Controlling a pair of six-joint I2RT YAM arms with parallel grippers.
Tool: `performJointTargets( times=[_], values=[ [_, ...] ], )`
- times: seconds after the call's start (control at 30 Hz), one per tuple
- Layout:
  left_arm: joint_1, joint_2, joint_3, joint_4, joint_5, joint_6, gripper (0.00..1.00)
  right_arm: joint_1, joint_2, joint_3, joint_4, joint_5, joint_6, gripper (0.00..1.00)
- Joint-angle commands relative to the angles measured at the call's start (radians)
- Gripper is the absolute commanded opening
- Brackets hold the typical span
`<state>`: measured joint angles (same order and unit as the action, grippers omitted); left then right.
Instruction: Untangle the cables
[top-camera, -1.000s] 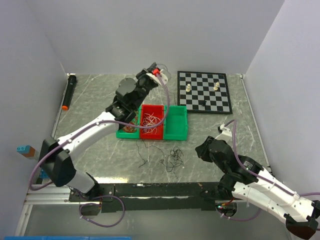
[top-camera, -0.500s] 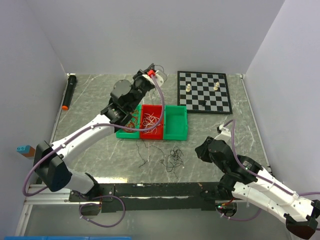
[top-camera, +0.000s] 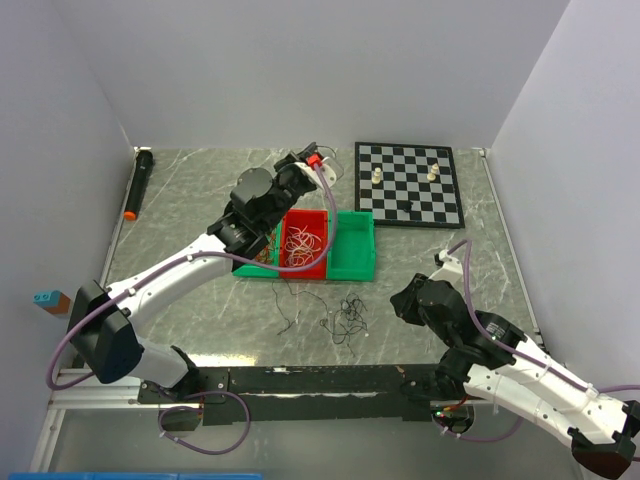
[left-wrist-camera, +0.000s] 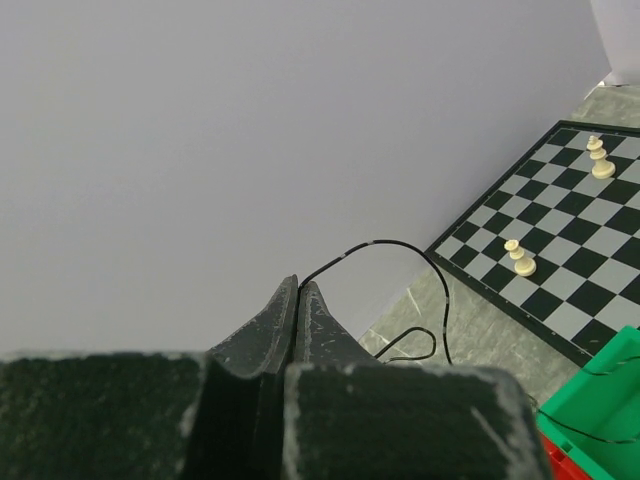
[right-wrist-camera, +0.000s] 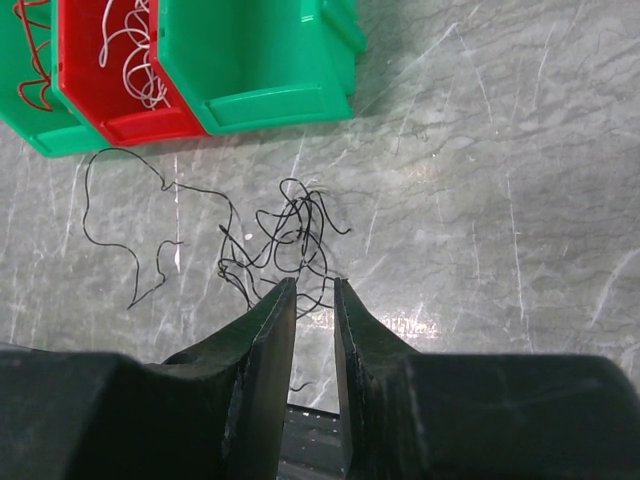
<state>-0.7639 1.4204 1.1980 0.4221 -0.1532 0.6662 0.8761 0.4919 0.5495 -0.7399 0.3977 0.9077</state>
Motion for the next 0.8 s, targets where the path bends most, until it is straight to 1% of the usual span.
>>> performJointTargets(
  times=[0.0,0.4,0.77],
  values=[
    [-0.005,-0.002,0.032,0.038,0.014,0.004,0.01,-0.008,-0.012,-0.005,0.011,0.001,-0.001,0.29],
    [-0.031,-0.029,-0.031,0.009,0.024,0.016,0.01,-0.008,-0.015,-0.005,0.013,-0.002,0.0,0.29],
    [-0.103,0.07,-0.06,-0.006,0.046,-0.022,0.01,-0.008,-0.029,-0.017,0.016,0.004,0.008,0.29]
  ],
)
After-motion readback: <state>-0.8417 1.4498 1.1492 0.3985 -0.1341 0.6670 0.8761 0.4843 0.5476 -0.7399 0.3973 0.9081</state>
